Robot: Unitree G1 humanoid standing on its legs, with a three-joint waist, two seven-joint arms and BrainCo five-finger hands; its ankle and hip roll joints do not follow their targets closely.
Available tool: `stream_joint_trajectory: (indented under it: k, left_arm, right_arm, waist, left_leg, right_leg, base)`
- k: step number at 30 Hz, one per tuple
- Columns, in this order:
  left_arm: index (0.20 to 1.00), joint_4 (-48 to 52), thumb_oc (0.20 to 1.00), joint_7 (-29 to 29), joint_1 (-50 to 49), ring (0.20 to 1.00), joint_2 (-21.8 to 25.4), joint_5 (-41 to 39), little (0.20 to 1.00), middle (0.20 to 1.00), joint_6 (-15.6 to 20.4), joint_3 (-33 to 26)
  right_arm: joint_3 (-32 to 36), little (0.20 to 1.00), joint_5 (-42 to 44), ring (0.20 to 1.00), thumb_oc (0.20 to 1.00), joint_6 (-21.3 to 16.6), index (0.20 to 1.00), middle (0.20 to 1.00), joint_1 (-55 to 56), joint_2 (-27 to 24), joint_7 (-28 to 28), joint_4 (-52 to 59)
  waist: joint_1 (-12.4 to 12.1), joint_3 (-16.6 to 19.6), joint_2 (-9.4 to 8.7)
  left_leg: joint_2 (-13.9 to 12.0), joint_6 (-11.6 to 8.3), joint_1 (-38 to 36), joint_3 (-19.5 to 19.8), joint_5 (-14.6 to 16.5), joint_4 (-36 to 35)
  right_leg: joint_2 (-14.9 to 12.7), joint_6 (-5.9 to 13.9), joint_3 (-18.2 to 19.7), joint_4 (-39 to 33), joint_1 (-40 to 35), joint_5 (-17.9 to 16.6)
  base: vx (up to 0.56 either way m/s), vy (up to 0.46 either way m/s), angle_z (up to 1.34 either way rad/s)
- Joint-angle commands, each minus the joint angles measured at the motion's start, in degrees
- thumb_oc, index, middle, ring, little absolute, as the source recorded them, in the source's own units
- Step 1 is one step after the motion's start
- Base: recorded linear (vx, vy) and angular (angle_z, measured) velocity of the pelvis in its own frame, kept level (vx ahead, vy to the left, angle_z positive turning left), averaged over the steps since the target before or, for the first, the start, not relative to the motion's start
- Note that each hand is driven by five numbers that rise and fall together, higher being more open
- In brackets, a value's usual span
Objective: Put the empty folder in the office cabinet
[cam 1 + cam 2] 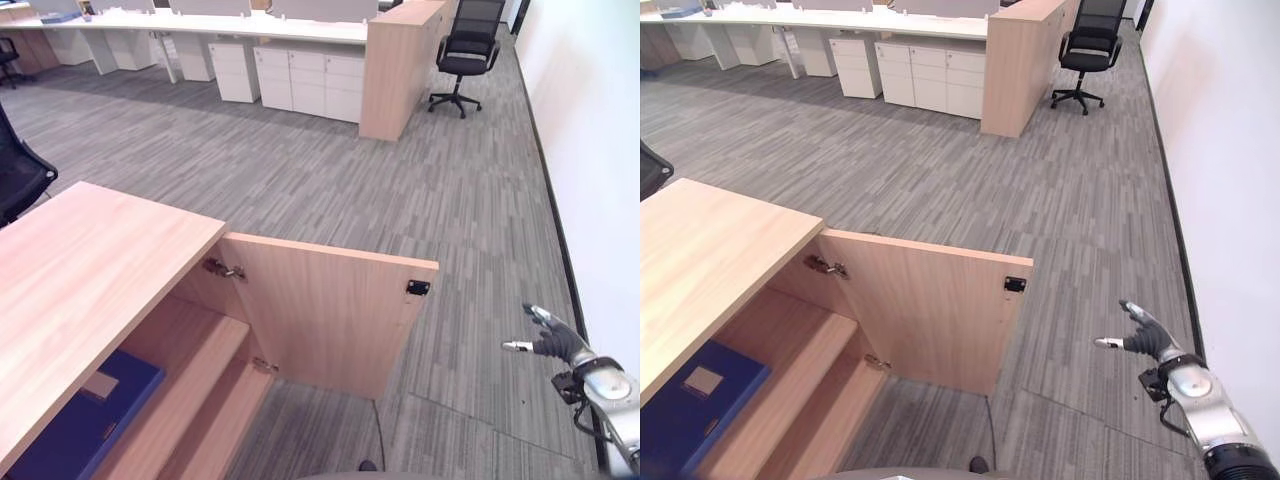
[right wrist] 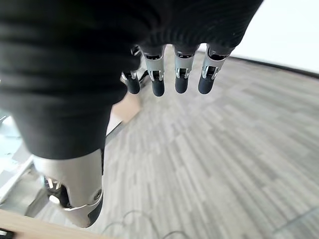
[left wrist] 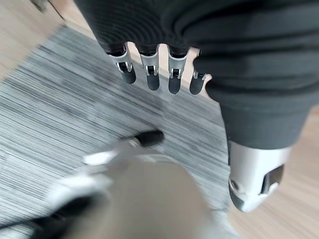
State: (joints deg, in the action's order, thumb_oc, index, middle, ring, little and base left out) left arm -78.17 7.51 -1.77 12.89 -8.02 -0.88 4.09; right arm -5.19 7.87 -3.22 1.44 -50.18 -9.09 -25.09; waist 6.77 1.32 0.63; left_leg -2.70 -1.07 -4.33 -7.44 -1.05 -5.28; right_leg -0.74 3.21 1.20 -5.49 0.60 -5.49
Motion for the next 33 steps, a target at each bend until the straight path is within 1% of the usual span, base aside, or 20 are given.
stream_joint_trajectory:
  k: [1, 9, 11, 17, 20, 21, 22, 24, 26, 29, 33]
  left_arm:
    - [1.000, -2.90, 1.000, 0.96, 3.96, 1.000, 2.05, 1.72, 1.000, 1.000, 0.87, 0.77]
    - [1.000, -2.00, 1.000, 1.58, 3.44, 1.000, 0.81, 1.24, 1.000, 1.000, 0.71, 3.14]
    - [1.000, -2.52, 1.000, 1.71, 3.14, 1.000, 0.33, 1.49, 1.000, 1.000, 0.59, 3.38]
    - [1.000, -2.81, 1.000, 1.93, 2.32, 1.000, -0.34, 1.99, 1.000, 1.000, 0.41, 3.20]
    - [1.000, -2.28, 1.000, 2.53, 1.53, 1.000, -0.92, 0.91, 1.000, 1.000, 0.10, 2.83]
    - [1.000, -2.06, 1.000, 2.97, 1.13, 1.000, -1.08, -0.96, 1.000, 1.000, -0.11, 2.09]
    - [1.000, -2.06, 1.000, 2.97, 1.13, 1.000, -1.07, -0.97, 1.000, 1.000, -0.11, 2.07]
    - [1.000, -2.04, 1.000, 3.05, 0.97, 1.000, -1.26, -2.36, 1.000, 1.000, -0.16, 1.39]
    - [1.000, -2.34, 1.000, 3.05, 0.90, 1.000, -1.77, -3.53, 1.000, 1.000, -0.29, 0.80]
    - [1.000, -2.52, 1.000, 3.07, 0.73, 1.000, -1.98, -3.53, 1.000, 1.000, -0.32, 0.61]
    - [1.000, -2.81, 1.000, 2.82, 0.65, 1.000, -2.16, -3.41, 1.000, 1.000, -0.44, 0.29]
  right_arm:
    - [-1.58, 1.000, 2.73, 1.000, 1.000, -2.89, 1.000, 1.000, -5.95, -1.19, -3.14, -0.80]
    - [-5.06, 1.000, 5.85, 1.000, 1.000, -3.53, 1.000, 1.000, -12.45, 0.51, -2.74, -1.63]
    - [-6.19, 1.000, 7.61, 1.000, 1.000, -3.81, 1.000, 1.000, -13.53, 2.01, -3.38, 0.05]
    - [-8.77, 1.000, 9.53, 1.000, 1.000, -3.71, 1.000, 1.000, -14.01, 4.18, -5.57, 3.24]
    - [-10.45, 1.000, 10.88, 1.000, 1.000, -3.52, 1.000, 1.000, -14.75, 5.64, -6.75, 4.65]
    - [-12.15, 1.000, 11.48, 1.000, 1.000, -3.64, 1.000, 1.000, -15.78, 7.03, -7.06, 4.71]
    - [-12.19, 1.000, 11.49, 1.000, 1.000, -3.66, 1.000, 1.000, -15.83, 7.05, -7.06, 4.67]
    - [-12.83, 1.000, 12.92, 1.000, 1.000, -3.87, 1.000, 1.000, -16.21, 8.69, -7.00, 5.30]
    - [-13.64, 1.000, 15.64, 1.000, 1.000, -3.95, 1.000, 1.000, -16.84, 11.30, -7.84, 7.17]
    - [-14.11, 1.000, 17.10, 1.000, 1.000, -4.09, 1.000, 1.000, -17.16, 12.51, -8.26, 8.66]
    - [-15.67, 1.000, 21.59, 1.000, 1.000, -3.98, 1.000, 1.000, -17.75, 16.13, -9.79, 11.50]
  waist:
    - [-1.02, -1.47, -1.12]
    - [-2.29, -0.90, -1.10]
    - [-2.77, -0.75, -1.05]
    - [-3.52, -0.70, -0.92]
    - [-4.05, -0.68, -0.74]
    - [-4.48, -0.65, -0.72]
    - [-4.44, -0.65, -0.72]
    - [-4.73, -0.60, -0.79]
    - [-5.16, -0.49, -0.88]
    - [-5.39, -0.43, -0.94]
    - [-5.93, -0.31, -0.93]
  left_leg:
    - [0.82, -0.63, 1.46, -0.49, 2.05, 0.28]
    - [0.10, -0.99, 1.18, 0.12, 1.66, 0.28]
    - [0.03, -1.05, 1.21, 0.46, 1.56, 0.28]
    - [0.01, -1.18, 1.20, 1.09, 1.37, 0.28]
    - [-0.03, -1.20, 1.31, 1.42, 1.27, 0.28]
    - [-0.06, -1.19, 1.29, 1.66, 1.23, 0.28]
    - [-0.06, -1.19, 1.29, 1.67, 1.23, 0.28]
    - [-0.07, -1.21, 1.34, 1.76, 1.18, 0.28]
    - [-0.11, -1.23, 1.35, 2.09, 1.12, 0.28]
    - [-0.11, -1.20, 1.39, 2.29, 1.10, 0.28]
    - [-0.08, -1.23, 1.31, 2.64, 1.08, 0.28]
  right_leg:
    - [-1.12, 3.36, 1.70, 0.72, -1.33, 6.30]
    - [-0.38, 2.77, 0.84, 0.49, -2.24, 6.96]
    - [-0.30, 2.58, 0.51, 0.49, -2.49, 7.21]
    - [-0.31, 2.39, -0.21, 0.49, -2.76, 7.37]
    - [-0.24, 2.30, -0.60, 0.49, -2.75, 7.40]
    - [-0.21, 2.24, -0.86, 0.49, -2.82, 7.42]
    - [-0.21, 2.24, -0.87, 0.49, -2.83, 7.43]
    - [-0.14, 2.17, -1.03, 0.49, -2.90, 7.50]
    - [-0.10, 2.05, -1.22, 0.49, -3.02, 7.60]
    - [-0.07, 1.98, -1.34, 0.49, -3.12, 7.67]
    - [-0.06, 1.87, -1.64, 0.49, -3.30, 7.78]
  base:
    - [0.02, -0.080, 0.02]
    - [0.01, -0.030, 0.00]
    - [0.00, -0.022, 0.08]
    - [0.00, -0.005, 0.06]
    - [-0.01, 0.005, 0.07]
    - [-0.01, 0.007, 0.06]
    - [-0.01, 0.011, 0.08]
    - [0.00, 0.007, 0.04]
    - [0.01, 0.010, 0.04]
    - [0.00, 0.000, 0.00]
    - [0.00, 0.000, 0.00]
